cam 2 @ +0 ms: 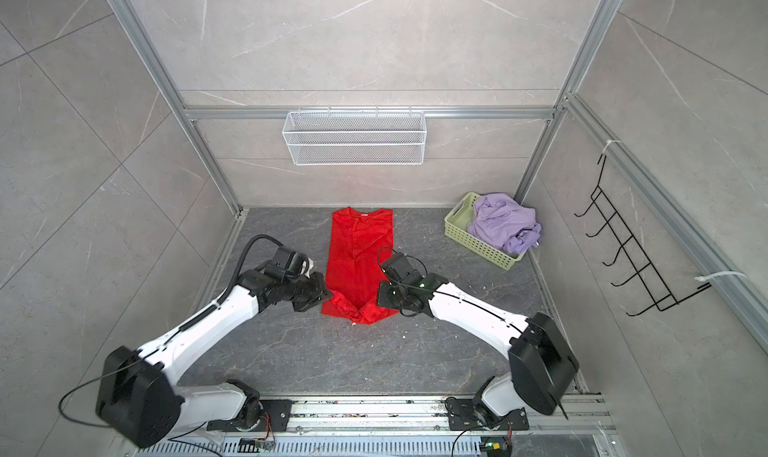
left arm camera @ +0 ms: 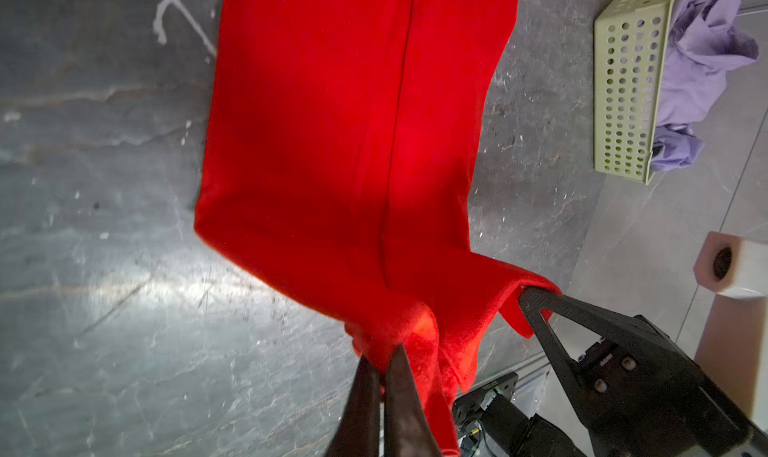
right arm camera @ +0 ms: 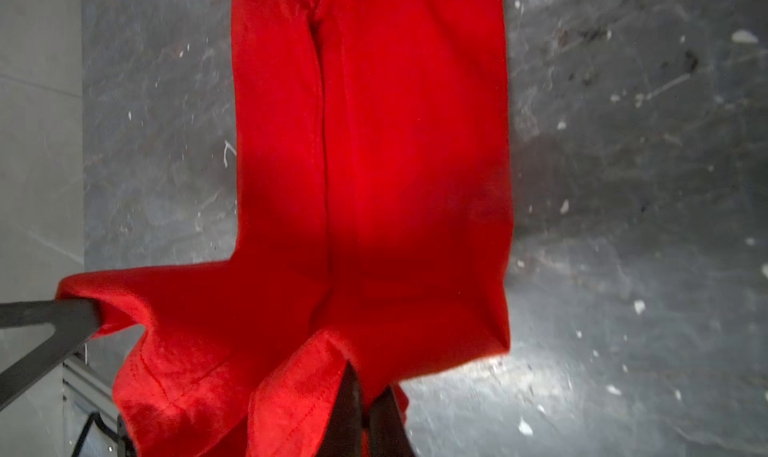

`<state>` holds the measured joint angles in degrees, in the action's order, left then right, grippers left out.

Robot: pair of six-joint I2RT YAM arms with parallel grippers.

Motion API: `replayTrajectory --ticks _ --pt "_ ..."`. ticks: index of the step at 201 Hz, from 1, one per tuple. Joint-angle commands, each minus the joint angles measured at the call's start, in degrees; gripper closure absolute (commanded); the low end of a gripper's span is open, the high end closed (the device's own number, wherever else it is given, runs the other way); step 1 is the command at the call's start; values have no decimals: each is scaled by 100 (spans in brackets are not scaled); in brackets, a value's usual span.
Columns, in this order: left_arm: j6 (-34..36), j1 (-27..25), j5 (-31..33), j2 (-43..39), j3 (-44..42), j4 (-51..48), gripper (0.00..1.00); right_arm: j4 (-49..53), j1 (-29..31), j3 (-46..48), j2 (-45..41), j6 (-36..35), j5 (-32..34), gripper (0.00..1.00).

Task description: Fold and stack the t-shirts

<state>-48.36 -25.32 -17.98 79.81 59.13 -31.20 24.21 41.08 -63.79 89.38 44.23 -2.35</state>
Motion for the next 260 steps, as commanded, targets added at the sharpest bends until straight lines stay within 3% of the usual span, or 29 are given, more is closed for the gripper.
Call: replayTrajectory --ticks 1,60,102,139,151,165,186,213,236,260 --pt "686 468 -492 901 650 205 100 -83 -208 -648 745 -159 -7 99" --pt "1009 1127 -1177 2895 2098 255 100 -109 -933 -1970 2467 476 -252 96" --pt "1024 1317 -1312 3427 2508 154 100 -263 -1297 -2527 3111 611 -744 94" --pt "950 1414 -1350 3574 2557 244 100 -523 -1455 -2637 3174 683 -1013 92" --pt "934 1447 -1316 3580 2597 263 100 -685 -1508 -2645 3183 750 -1165 87" --pt "897 1510 -1329 3621 2679 295 100 -950 -1586 -2633 3195 866 -1385 72" --pt "813 1627 -1487 3768 2928 403 100 -1950 -1788 -2339 3114 1289 -1710 65" --pt "646 1795 -1733 4052 3316 492 71 -3073 -2089 -2168 3100 1971 -2143 57" --pt "571 1891 -1749 4031 3348 636 51 -2795 -2153 -2208 2946 1761 -2051 57" --pt "638 1965 -1583 3766 3211 703 45 -2334 -2148 -2017 2690 1445 -1941 57"
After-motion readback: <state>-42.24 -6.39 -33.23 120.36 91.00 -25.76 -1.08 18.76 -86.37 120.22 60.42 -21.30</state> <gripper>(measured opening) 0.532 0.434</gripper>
